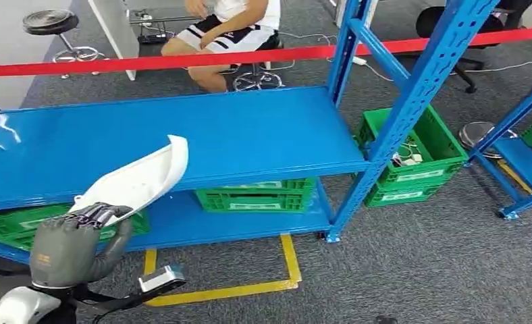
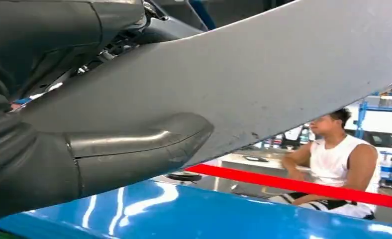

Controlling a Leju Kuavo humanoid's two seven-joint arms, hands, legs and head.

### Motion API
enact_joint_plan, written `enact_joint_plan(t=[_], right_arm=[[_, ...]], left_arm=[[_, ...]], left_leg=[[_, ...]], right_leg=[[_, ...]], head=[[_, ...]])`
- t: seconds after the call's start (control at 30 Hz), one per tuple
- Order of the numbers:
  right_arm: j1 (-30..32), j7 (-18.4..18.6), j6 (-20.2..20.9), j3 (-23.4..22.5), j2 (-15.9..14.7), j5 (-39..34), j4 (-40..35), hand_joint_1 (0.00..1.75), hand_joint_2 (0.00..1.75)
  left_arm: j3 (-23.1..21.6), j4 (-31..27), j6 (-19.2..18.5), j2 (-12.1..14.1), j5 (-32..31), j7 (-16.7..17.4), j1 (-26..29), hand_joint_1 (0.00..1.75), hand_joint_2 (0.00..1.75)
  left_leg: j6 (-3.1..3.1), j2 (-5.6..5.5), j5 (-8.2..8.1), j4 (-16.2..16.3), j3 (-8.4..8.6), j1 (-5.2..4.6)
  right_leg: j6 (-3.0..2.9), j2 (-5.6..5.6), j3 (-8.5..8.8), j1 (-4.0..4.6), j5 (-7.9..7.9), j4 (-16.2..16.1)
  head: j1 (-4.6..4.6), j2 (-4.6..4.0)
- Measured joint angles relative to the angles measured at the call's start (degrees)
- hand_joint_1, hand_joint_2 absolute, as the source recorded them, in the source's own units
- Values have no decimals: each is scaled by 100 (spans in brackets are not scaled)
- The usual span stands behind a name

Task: Take the parts from the cabinet and place them on the table.

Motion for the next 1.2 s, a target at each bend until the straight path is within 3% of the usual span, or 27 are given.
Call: enact_joint_plan(t=[0.07, 0.1, 0.13, 0.17, 0.2, 0.23, 0.27, 0.3, 0.37, 0.43, 0.47, 0.5, 0.6, 0.63, 0.67, 0.73, 0.77, 0.8, 0.83, 0.87, 0.93, 0.97, 1.0, 1.07, 1.13, 1.17, 1.2], right_arm=[[0, -42, 18, 2, 2, 7, 0, 0, 0], [21, -63, 24, 0, 15, 7, 2, 0, 0], [8, -89, 44, 0, 24, 7, 4, 0, 0], [5, -98, 44, 0, 24, 7, 4, 0, 0], [15, -105, 44, 0, 24, 7, 4, 0, 0], [29, -107, 44, 0, 24, 7, 4, 0, 0], [31, -114, 46, 0, 24, 2, 4, 0, 0], [30, -133, 50, 0, 24, -11, 4, 0, 0], [21, -157, 63, 0, 24, -26, 4, 0, 0], [12, -177, 63, 0, 31, -28, 4, 0, 0], [10, -188, 61, -2, 26, -31, 2, 0, 0], [6, -195, 59, -2, 28, -35, 2, 0, 0], [11, -205, 31, -2, 28, -37, 2, 0, 0], [17, -210, 13, -2, 28, -42, 2, 0, 0], [19, -208, 0, -2, 28, -42, 2, 0, 0], [22, -208, -9, -2, 28, -42, 2, 0, 0], [21, -208, -9, -2, 28, -42, 2, 0, 0], [18, -208, -7, -2, 28, -42, 2, 0, 0], [17, -208, -7, -2, 28, -42, 2, 0, 0], [19, -208, -15, -2, 28, -39, 2, 0, 0], [14, -203, -110, -2, 28, -42, 2, 0, 0], [-12, -205, -151, -2, 28, -44, 0, 0, 0], [-44, -208, -171, -2, 28, -46, -2, 0, 0], [-57, -225, -192, -2, 28, -50, -2, 0, 0], [-21, -223, -201, -4, 33, -52, 0, 0, 0], [-31, -221, -201, -9, 35, -52, -2, 0, 0], [-37, -223, -203, -9, 33, -55, -2, 0, 0]], left_arm=[[-4, 0, 20, 0, 17, -13, -2, 175, 175], [-7, 0, 18, 4, 28, -20, 8, 175, 175], [-4, 0, 22, 11, 39, -26, 30, 175, 175], [-4, 0, 20, 9, 55, -26, 23, 175, 175], [-4, 0, 22, 11, 55, -33, 12, 175, 175], [-4, 0, 22, 11, 55, -44, 5, 175, 175], [-4, 0, 22, 11, 55, -46, 8, 175, 175], [-4, 0, 20, 11, 63, -46, 8, 175, 175], [-4, 0, 20, 11, 72, -48, 7, 175, 175], [-4, 0, 15, 11, 103, -50, 7, 175, 175], [-4, 0, 13, 11, 116, -57, -5, 175, 175], [-4, 0, 4, 9, 129, -68, -15, 175, 175], [0, 0, -33, 13, 172, -83, -9, 175, 175], [2, 0, -46, 7, 186, -101, -18, 175, 175], [2, 0, -57, 4, 195, -109, -21, 175, 175], [7, 0, -70, 0, 230, -136, -23, 175, 175], [7, 0, -85, 0, 236, -151, -22, 175, 175], [7, 2, -90, 0, 236, -160, -21, 175, 175], [7, 2, -92, 0, 236, -164, -20, 175, 175], [7, 2, -94, 0, 236, -166, -22, 175, 175], [9, 2, -101, -2, 236, -168, -22, 175, 175], [11, 2, -109, -11, 236, -175, -22, 175, 175], [13, 0, -116, -18, 240, -175, -13, 175, 175], [13, 2, -129, -28, 245, -184, -33, 175, 175], [13, 2, -133, -39, 251, -184, -35, 175, 175], [13, 2, -136, -39, 251, -184, -24, 175, 175], [13, 2, -136, -39, 251, -182, -22, 175, 175]], left_leg=[[-71, -109, 107, -38, -13, 30], [-106, -167, 161, -43, -43, 35], [-115, -28, 29, 11, -90, 31], [-143, 133, -312, 209, -167, 28], [-182, 233, -716, 584, -270, 40], [-213, 288, -1056, 1040, -376, 55], [-237, 313, -1257, 1473, -455, 70], [-256, 321, -1241, 1746, -463, 89], [-278, 323, -891, 1551, -166, 121], [-294, 348, -627, 559, 573, 145], [-308, 379, -738, 97, 916, 150], [-213, 361, -835, -142, 1015, 121], [-66, 373, -772, -104, 893, 85], [19, 386, -701, -125, 827, 104], [77, 387, -642, -122, 757, 98], [131, 384, -519, -119, 613, 75], [142, 380, -449, -115, 527, 55], [151, 379, -379, -111, 430, 36], [150, 375, -310, -109, 348, 21], [148, 381, -251, -108, 272, 8], [138, 414, -144, -108, 155, -8], [114, 421, -90, -92, 134, -13], [69, 407, -47, -85, 107, -29], [19, 471, 45, -94, 105, -10], [-43, 469, 132, -92, 81, -7], [-92, 437, -91, -7, 3, 3], [-126, 412, -461, 252, -82, 13]], right_leg=[[-62, -117, -89, 50, 31, 7], [-133, -209, -126, 9, 88, -19], [-189, -303, -184, 5, 145, -19], [-240, -349, -245, 4, 204, -20], [-244, -432, -316, 4, 264, -19], [-239, -471, -336, 5, 328, -16], [-234, -539, -429, 4, 394, -10], [-224, -588, -520, 2, 465, -2], [-189, -653, -676, -4, 574, 5], [-115, -672, -775, -20, 666, 22], [-73, -672, -811, 15, 699, 40], [-37, -666, -842, 22, 744, 60], [81, -677, -852, -8, 898, -1], [117, -635, -905, -36, 838, 31], [132, -573, -1006, -34, 551, 189], [148, -496, -1240, -28, -99, 975], [145, -486, -1351, -23, -319, 1414], [135, -486, -1404, -10, -402, 1770], [114, -485, -1330, 4, -286, 1827], [88, -486, -1131, 18, -62, 1648], [30, -530, -457, 45, 287, 759], [4, -668, -49, 75, 156, 152], [-2, -658, 224, 106, 23, -248], [-46, -604, 73, 132, 75, -210], [-163, -606, -20, 99, 191, -230], [-206, -629, -95, 88, 259, -218], [-252, -623, -188, 87, 338, -218]], head=[[9, -2], [15, -2], [9, -2], [-46, -2], [-61, -2], [-52, -2], [-55, -2], [-59, -2], [-59, -2], [-59, -2], [-72, -2], [-68, -2], [-68, -2], [-68, -2], [-52, -2], [-33, -2], [-35, -2], [-35, -2], [-35, -2], [-35, -2], [-35, -2], [-37, -2], [-37, -2], [-39, -2], [-44, -2], [-45, -2], [-70, -2]])
